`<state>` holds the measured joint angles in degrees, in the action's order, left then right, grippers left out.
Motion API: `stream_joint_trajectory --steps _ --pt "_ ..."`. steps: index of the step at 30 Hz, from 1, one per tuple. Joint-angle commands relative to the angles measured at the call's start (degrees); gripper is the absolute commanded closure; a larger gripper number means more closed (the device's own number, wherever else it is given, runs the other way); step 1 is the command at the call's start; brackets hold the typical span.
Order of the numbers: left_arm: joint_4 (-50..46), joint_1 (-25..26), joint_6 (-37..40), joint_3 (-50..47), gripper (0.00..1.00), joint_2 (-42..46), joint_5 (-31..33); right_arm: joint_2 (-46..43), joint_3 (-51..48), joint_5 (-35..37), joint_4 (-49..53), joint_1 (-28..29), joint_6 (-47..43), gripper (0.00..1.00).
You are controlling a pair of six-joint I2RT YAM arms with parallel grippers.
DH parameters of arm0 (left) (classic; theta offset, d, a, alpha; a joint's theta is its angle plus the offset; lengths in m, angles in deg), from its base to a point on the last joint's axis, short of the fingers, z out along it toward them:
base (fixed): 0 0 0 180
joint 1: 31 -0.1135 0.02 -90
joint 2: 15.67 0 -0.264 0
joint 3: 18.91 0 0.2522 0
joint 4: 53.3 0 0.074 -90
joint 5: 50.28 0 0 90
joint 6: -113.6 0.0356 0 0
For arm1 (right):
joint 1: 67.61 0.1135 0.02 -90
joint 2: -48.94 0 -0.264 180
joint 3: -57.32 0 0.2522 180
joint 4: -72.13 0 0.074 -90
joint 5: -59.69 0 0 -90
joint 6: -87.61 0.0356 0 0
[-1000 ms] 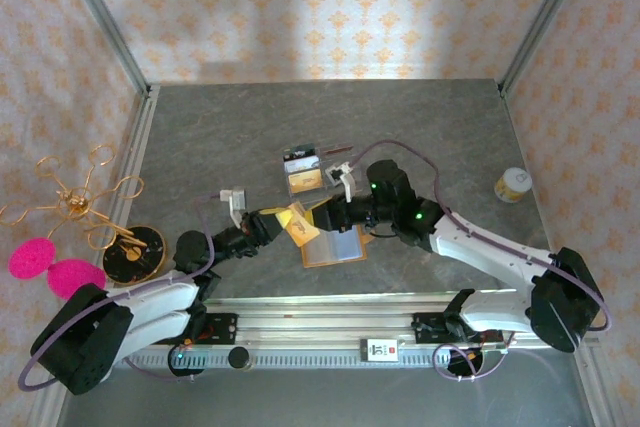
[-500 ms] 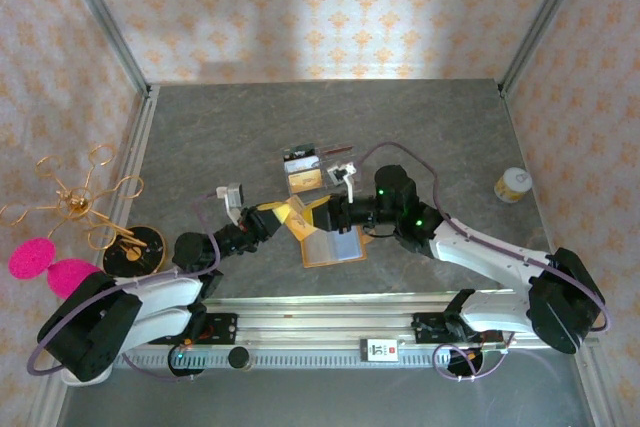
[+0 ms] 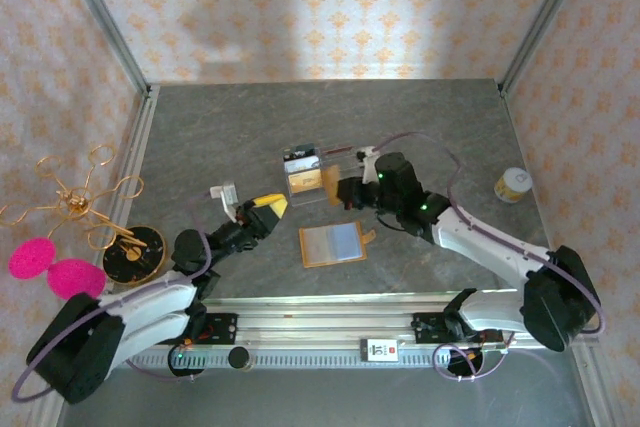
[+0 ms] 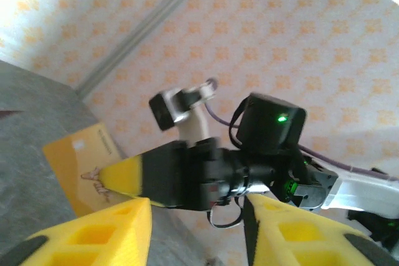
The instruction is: Take the credit cards out of the card holder
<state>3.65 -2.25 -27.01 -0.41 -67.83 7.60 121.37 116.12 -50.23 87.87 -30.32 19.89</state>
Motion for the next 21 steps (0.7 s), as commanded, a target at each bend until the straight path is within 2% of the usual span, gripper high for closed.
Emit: stream_joint_trajectory --steps 1,6,10,15,21 --pt "-15.3 0.2 6.7 1.0 0.56 6.1 5.7 3.7 0.8 23.8 12.2 -0.5 0.8 1.00" --pt "-20.8 0.2 8.1 -0.3 0.55 11.7 7.4 8.3 3.6 33.0 10.9 -2.5 0.4 1.00" --pt "-21.5 0.2 7.5 -1.7 0.55 13.7 7.9 15.6 8.0 35.5 11.5 -3.2 -2.8 1.00" --pt "-22.4 0.2 7.6 -2.2 0.55 15.0 7.3 21.8 9.8 27.5 9.4 -3.4 -9.3 1.00" --pt "-24.0 0.2 8.4 -2.2 0.55 16.9 7.5 22.0 9.1 19.7 8.4 -3.1 -10.4 1.00"
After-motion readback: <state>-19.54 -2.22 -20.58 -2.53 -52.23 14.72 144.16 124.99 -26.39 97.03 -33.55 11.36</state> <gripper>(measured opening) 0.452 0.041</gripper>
